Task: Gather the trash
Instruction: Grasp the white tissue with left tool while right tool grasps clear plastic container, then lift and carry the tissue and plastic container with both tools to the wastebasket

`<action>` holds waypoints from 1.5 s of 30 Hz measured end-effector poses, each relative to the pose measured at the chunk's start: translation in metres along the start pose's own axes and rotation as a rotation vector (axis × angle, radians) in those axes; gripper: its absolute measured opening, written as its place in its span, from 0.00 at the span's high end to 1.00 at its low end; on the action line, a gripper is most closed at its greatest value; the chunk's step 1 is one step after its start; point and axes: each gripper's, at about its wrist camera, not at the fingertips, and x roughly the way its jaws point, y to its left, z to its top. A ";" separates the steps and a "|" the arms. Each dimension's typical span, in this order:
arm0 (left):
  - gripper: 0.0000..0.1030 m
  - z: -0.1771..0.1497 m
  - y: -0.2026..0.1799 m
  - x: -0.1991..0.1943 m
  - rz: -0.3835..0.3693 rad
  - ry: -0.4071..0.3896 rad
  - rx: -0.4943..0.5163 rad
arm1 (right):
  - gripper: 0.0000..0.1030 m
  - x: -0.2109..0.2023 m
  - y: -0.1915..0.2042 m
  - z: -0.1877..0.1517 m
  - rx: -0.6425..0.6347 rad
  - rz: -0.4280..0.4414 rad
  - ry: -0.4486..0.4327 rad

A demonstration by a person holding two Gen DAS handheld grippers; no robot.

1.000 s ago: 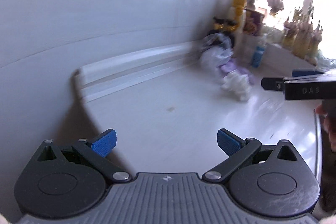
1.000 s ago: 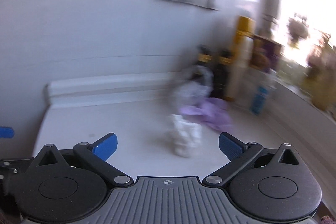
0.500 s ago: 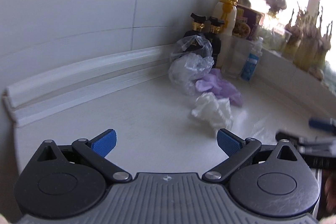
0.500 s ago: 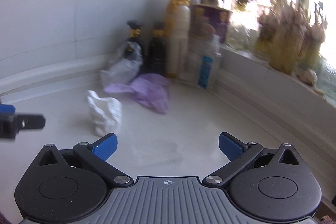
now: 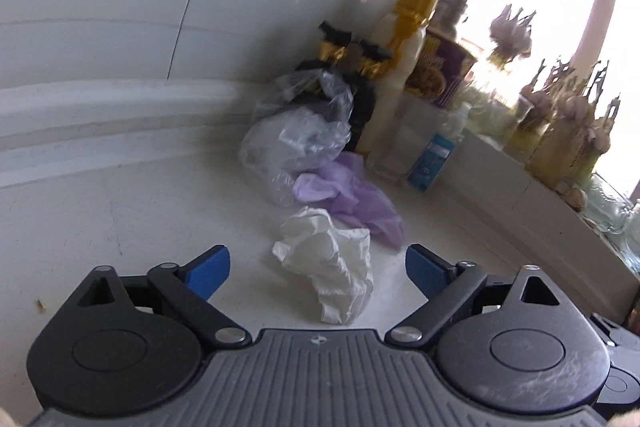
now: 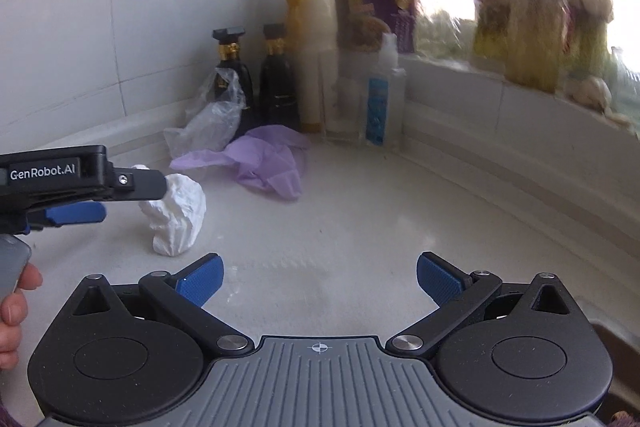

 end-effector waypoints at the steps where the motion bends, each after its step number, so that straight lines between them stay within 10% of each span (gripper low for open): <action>1: 0.22 -0.001 0.000 0.000 -0.001 -0.005 0.006 | 0.00 0.000 0.003 0.000 -0.017 0.008 -0.003; 16: 0.82 -0.005 0.004 0.018 -0.053 0.075 -0.021 | 0.00 0.014 -0.002 0.001 0.043 -0.006 0.091; 24: 0.91 -0.005 0.002 0.016 -0.064 0.060 -0.014 | 0.13 0.015 -0.010 0.000 0.101 -0.020 0.099; 31: 0.94 -0.004 0.003 0.012 -0.068 0.037 -0.009 | 0.56 0.014 -0.010 -0.001 0.116 -0.004 0.089; 45: 0.95 -0.004 0.005 0.005 -0.055 0.002 -0.005 | 0.59 -0.007 -0.031 0.010 0.266 0.146 -0.020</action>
